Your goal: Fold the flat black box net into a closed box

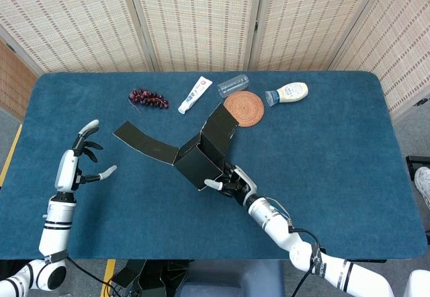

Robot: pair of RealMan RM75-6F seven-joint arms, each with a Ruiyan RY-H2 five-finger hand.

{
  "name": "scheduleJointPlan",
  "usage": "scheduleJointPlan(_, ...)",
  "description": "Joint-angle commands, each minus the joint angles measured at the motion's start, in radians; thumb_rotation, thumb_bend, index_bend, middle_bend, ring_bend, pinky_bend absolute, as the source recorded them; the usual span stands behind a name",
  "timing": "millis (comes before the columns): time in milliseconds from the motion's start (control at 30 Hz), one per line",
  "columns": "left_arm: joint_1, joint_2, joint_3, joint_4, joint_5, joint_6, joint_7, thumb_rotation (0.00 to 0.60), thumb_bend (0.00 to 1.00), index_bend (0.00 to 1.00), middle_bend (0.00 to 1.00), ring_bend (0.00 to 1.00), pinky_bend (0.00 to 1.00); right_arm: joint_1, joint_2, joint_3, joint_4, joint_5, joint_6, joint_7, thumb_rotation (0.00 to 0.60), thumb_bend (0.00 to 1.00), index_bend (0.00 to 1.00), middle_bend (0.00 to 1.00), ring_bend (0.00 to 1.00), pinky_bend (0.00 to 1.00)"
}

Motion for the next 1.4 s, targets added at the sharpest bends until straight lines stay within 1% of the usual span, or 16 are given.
scheduleJointPlan(33,-0.016,-0.020,-0.018,-0.008,0.003,0.000,0.001,0.600,0.09,0.14,0.13,0.40,0.57,-0.039,-0.015,0.012,0.006,-0.088,-0.035,0.047,0.600,0.21,0.25,0.37,0.76,1.00)
scheduleJointPlan(267,-0.059,-0.068,-0.065,-0.026,0.002,0.005,0.008,0.600,0.09,0.12,0.12,0.41,0.59,-0.052,-0.043,-0.017,0.021,-0.215,-0.021,0.084,0.600,0.21,0.25,0.37,0.76,1.00)
scheduleJointPlan(400,-0.070,-0.067,-0.065,-0.047,0.010,-0.005,0.010,0.600,0.09,0.09,0.10,0.41,0.59,-0.051,-0.045,-0.026,0.026,-0.259,-0.001,0.114,0.600,0.21,0.25,0.37,0.76,1.00)
scheduleJointPlan(500,-0.072,-0.055,-0.063,-0.075,0.004,-0.025,0.001,0.600,0.09,0.04,0.06,0.40,0.59,-0.045,-0.044,-0.037,0.030,-0.291,0.018,0.136,0.600,0.21,0.25,0.37,0.76,1.00)
scheduleJointPlan(633,-0.071,-0.027,-0.060,-0.116,-0.010,-0.056,0.002,0.600,0.09,0.00,0.01,0.39,0.59,-0.034,-0.041,-0.046,0.035,-0.314,0.038,0.173,0.600,0.21,0.25,0.37,0.76,1.00)
scheduleJointPlan(800,-0.061,0.011,-0.055,-0.184,-0.045,-0.077,0.093,0.600,0.09,0.00,0.00,0.34,0.59,-0.018,-0.033,-0.058,0.043,-0.341,0.062,0.217,0.600,0.21,0.25,0.38,0.76,1.00)
scheduleJointPlan(933,-0.050,0.023,-0.073,-0.254,-0.099,-0.081,0.136,0.600,0.09,0.00,0.00,0.28,0.59,-0.003,-0.032,-0.075,0.054,-0.364,0.088,0.256,0.600,0.21,0.26,0.38,0.77,1.00)
scheduleJointPlan(1033,-0.047,0.018,-0.100,-0.289,-0.154,-0.073,0.186,0.600,0.09,0.00,0.00,0.29,0.59,0.008,-0.032,-0.086,0.060,-0.378,0.107,0.285,0.600,0.20,0.26,0.38,0.77,1.00)
scheduleJointPlan(1133,-0.047,0.021,-0.127,-0.328,-0.211,-0.095,0.186,0.600,0.08,0.00,0.00,0.28,0.59,0.022,-0.031,-0.103,0.071,-0.396,0.130,0.299,0.600,0.20,0.26,0.38,0.77,1.00)
scheduleJointPlan(1200,-0.049,0.029,-0.131,-0.343,-0.218,-0.110,0.183,0.600,0.07,0.00,0.00,0.29,0.60,0.030,-0.031,-0.113,0.076,-0.400,0.140,0.307,0.600,0.20,0.26,0.38,0.77,1.00)
scheduleJointPlan(1400,-0.059,0.037,-0.141,-0.380,-0.220,-0.145,0.165,0.600,0.06,0.00,0.00,0.26,0.61,0.057,-0.035,-0.150,0.095,-0.412,0.184,0.311,0.600,0.20,0.26,0.38,0.77,1.00)
